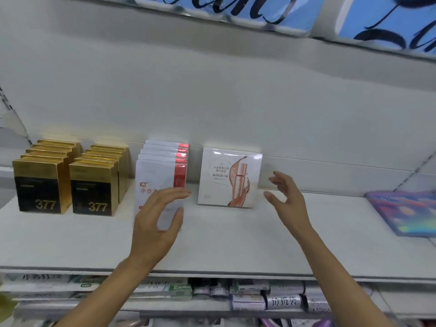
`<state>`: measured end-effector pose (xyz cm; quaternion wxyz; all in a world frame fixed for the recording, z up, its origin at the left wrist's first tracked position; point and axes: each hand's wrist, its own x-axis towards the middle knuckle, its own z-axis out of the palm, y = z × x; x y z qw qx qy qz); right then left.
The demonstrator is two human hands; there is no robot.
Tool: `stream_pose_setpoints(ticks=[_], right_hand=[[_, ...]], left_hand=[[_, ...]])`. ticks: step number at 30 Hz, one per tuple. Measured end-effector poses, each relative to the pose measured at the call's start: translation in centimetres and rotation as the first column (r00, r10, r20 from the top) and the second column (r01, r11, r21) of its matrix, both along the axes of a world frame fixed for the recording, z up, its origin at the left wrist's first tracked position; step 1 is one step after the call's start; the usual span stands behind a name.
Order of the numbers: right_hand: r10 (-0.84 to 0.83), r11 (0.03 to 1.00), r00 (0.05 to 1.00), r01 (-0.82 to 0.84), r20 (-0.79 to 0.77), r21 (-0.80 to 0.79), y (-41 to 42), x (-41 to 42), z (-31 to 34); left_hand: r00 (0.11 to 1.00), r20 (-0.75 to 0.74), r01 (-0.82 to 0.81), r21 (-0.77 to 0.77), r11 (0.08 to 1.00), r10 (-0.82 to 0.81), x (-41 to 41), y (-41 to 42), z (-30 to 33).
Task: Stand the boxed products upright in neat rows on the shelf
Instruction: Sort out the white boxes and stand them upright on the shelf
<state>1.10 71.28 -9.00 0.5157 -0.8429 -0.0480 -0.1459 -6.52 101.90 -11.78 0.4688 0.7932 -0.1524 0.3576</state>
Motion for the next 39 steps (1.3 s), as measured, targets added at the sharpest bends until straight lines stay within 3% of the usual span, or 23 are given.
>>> stream_pose_setpoints(ticks=[4,8,15,28,39], right_hand=[[0.095,0.985,0.995,-0.091,0.025,-0.146,-3.8,-5.0,1.5],[0.073,0.977,0.996,-0.060,0.057,-0.206,-8.6,-9.1,2.2],[-0.003,0.975,0.992,0.032,0.128,-0.219,-18.9,-15.8,3.0],[-0.154,0.970,0.985,0.166,0.076,-0.180,-41.6,-25.3,2.4],[-0.259,0.938,0.962,0.272,0.086,-0.214,-57.3,-25.6,1.5]], left_hand=[[0.935,-0.202,0.297,0.007,0.955,-0.290,1.4,-5.8,1.9],[0.829,-0.352,0.469,0.018,0.883,-0.433,2.3,-12.3,2.7],[0.755,-0.334,0.608,0.034,0.793,-0.565,0.3,-25.4,3.7],[0.635,-0.290,0.755,0.037,0.655,-0.716,-6.0,-49.8,4.5],[0.586,-0.291,0.797,0.044,0.602,-0.756,-4.4,-67.2,4.0]])
